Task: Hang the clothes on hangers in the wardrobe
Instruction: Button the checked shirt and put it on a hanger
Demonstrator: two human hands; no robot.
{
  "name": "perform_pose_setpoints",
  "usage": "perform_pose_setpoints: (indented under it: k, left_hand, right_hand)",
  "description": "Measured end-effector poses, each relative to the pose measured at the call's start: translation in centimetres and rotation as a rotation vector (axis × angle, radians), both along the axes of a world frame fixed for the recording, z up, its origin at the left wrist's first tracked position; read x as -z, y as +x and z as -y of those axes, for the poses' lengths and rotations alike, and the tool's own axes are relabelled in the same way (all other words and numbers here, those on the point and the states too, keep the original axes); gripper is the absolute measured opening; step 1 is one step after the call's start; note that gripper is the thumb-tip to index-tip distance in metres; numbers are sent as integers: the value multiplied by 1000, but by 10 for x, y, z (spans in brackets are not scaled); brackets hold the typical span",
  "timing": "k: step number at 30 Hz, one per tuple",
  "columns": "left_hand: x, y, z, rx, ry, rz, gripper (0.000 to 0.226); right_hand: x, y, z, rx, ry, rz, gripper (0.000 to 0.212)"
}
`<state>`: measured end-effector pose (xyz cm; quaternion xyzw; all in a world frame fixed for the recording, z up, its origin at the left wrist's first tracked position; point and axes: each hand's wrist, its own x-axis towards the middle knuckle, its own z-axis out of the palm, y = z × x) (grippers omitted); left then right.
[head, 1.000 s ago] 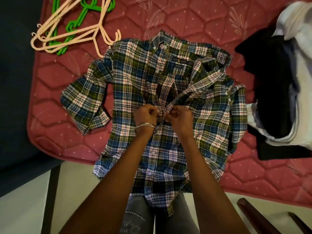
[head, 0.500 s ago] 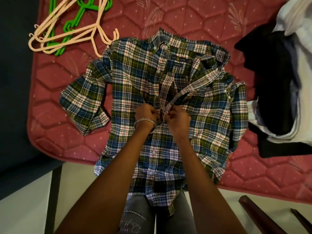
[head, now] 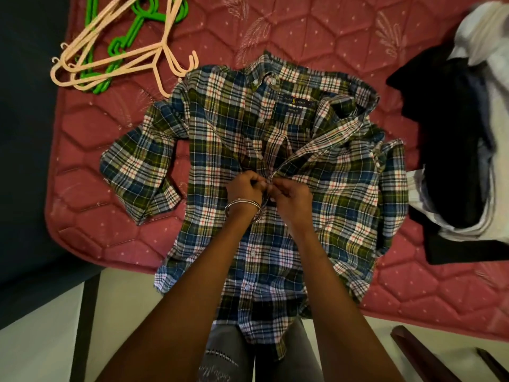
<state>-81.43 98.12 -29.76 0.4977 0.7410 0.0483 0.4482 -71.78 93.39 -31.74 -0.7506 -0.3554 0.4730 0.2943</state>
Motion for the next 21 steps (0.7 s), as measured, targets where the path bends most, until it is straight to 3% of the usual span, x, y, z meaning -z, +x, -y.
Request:
perform_pose_setpoints:
  k: [6,12,16,21]
  left_hand:
    - [-3,6,-4,85,36,-112,13]
    - [1,0,-6,29,-22,-64,14]
    - [1,-3,-7,-29,-95,43,14]
    - [5,-11,-12,-91,-190,183,13]
  right_hand:
    - [-7,8,-1,178,-16,-321,16]
    - [-5,2,-10,180,-16,-328,12]
    - [-6,3,-8,248,-16,-415,12]
    - [-5,1,-3,266,-66,-359,2]
